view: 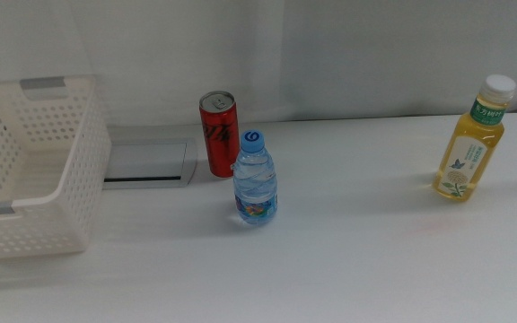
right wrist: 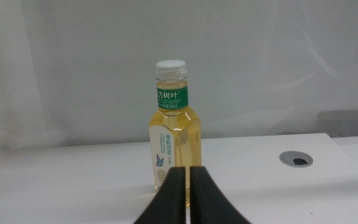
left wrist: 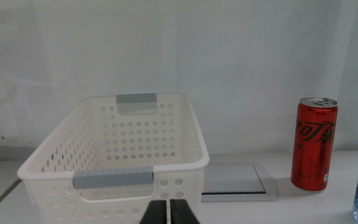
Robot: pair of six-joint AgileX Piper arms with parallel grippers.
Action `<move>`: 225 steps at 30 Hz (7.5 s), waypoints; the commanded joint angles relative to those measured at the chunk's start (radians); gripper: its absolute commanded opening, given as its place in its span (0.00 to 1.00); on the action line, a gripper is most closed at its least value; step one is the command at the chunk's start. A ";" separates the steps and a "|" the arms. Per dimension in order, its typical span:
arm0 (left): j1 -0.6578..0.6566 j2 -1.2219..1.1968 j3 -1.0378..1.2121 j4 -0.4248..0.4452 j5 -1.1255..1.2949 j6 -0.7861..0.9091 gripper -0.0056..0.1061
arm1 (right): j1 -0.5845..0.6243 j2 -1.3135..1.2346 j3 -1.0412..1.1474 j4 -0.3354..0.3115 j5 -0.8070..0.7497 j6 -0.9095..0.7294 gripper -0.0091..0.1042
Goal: Use arms to grab the bottles and put them into the dustbin to the left of the table.
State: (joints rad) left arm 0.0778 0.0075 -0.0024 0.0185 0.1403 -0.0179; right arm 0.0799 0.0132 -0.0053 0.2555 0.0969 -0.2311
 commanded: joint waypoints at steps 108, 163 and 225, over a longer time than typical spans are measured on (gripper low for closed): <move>-0.557 1.827 -0.421 0.112 -1.327 -0.160 0.87 | -0.007 -0.002 0.041 0.052 -0.072 -0.006 0.99; -0.555 1.752 -0.925 0.228 -0.597 -0.287 0.03 | -0.007 -0.002 0.041 0.052 -0.081 -0.006 0.99; 0.108 1.906 -1.420 -0.102 0.567 -0.037 0.14 | -0.007 -0.002 0.041 0.052 -0.085 -0.006 0.99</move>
State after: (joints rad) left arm 0.1856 1.9245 -1.4110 -0.0719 0.7433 -0.0661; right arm 0.0799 0.0132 -0.0053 0.3086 0.0196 -0.2292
